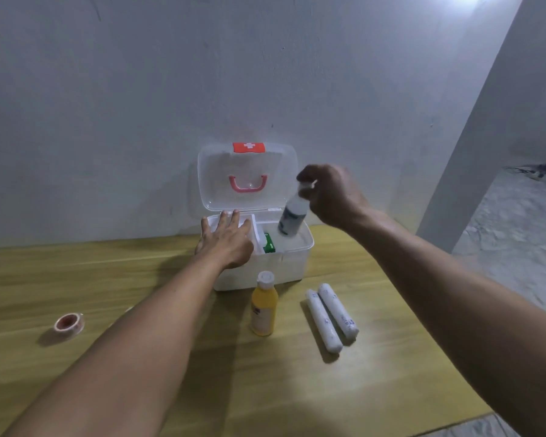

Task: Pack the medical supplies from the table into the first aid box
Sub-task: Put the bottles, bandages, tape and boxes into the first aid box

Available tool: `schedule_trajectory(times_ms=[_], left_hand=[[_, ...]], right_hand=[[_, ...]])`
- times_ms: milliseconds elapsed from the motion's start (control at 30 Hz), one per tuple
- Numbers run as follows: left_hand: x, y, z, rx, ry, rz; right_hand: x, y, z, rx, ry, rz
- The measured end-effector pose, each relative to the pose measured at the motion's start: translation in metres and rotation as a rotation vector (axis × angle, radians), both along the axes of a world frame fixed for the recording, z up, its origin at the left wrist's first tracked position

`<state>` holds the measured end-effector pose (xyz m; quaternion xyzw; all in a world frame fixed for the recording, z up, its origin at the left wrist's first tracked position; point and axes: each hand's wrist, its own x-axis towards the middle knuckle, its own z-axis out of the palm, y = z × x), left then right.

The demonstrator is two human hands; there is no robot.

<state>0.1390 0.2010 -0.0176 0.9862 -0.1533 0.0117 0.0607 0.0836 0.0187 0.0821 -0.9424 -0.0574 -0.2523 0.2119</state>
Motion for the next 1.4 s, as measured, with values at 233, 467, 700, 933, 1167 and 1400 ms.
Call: schedule_trajectory(times_ms=[233,467,700,933,1167,1400], left_hand=[[-0.001,0.0,0.001,0.004,-0.018,-0.003],[-0.002,0.001,0.003,0.011,-0.014,-0.007],[0.002,0.001,0.001,0.035,-0.008,-0.006],[0.002,0.0,0.001,0.042,-0.004,-0.008],[0.0,0.0,0.002,0.035,-0.002,-0.004],[0.002,0.0,-0.001,0.037,-0.002,0.006]], right_hand=[[0.006,0.031,-0.053,-0.05,0.208,0.159],[0.008,0.036,-0.054,0.042,0.274,0.191],[-0.003,0.0,-0.042,0.043,0.25,0.038],[-0.029,-0.015,-0.07,-0.201,0.635,-0.191],[-0.048,0.001,-0.083,-0.297,0.548,-0.189],[-0.071,0.041,-0.039,-0.09,0.595,0.379]])
